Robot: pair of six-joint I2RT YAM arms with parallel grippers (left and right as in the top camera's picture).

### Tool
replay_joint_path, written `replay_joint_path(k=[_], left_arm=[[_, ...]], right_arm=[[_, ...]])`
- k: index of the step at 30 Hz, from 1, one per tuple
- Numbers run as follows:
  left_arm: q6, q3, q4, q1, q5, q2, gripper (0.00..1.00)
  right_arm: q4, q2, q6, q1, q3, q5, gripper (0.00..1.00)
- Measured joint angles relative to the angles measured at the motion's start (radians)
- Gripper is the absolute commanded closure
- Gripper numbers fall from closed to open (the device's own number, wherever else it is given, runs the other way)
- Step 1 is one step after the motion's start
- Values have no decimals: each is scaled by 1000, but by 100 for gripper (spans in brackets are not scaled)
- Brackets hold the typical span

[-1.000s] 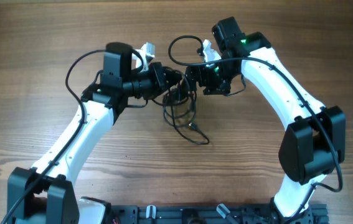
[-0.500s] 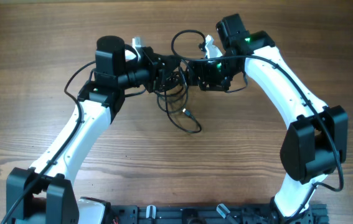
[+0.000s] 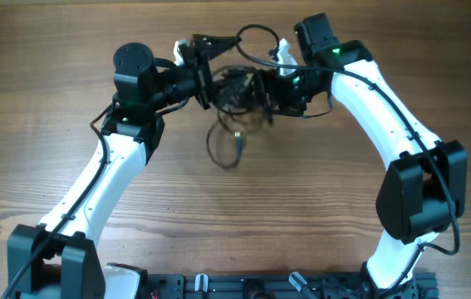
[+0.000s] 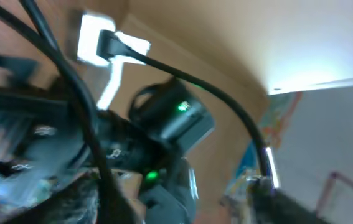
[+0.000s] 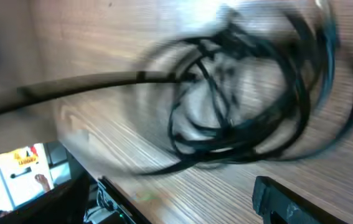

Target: Untangle cables

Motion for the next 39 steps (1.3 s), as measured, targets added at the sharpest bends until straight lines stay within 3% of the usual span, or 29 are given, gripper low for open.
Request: replay_joint_path(k=[5, 9, 13, 16, 21, 27, 33, 36, 39], left_arm=[[299, 9, -235, 0, 4, -1, 0], [680, 11, -452, 0, -9, -1, 0], [909, 13, -616, 2, -130, -1, 0], [996, 13, -652, 23, -241, -1, 0], [1048, 14, -728, 63, -411, -1, 0], [1183, 14, -705, 64, -486, 1, 0], [1350, 14, -594, 65, -378, 80, 1], [1366, 14, -578, 78, -356, 108, 2], [1352, 14, -574, 117, -346, 109, 11]], right_arm=[[-30, 1, -22, -64, 0, 10, 14], [-83, 1, -48, -81, 0, 76, 14], [-114, 1, -79, -85, 1, 105, 14], [-152, 1, -108, -90, 32, 117, 17], [-187, -2, -132, -90, 133, 114, 41], [-193, -35, -198, -90, 171, -53, 55], [-264, -36, -281, -90, 171, -101, 45], [-248, -36, -276, -89, 171, -64, 40], [-183, -36, -215, -71, 171, 22, 40]])
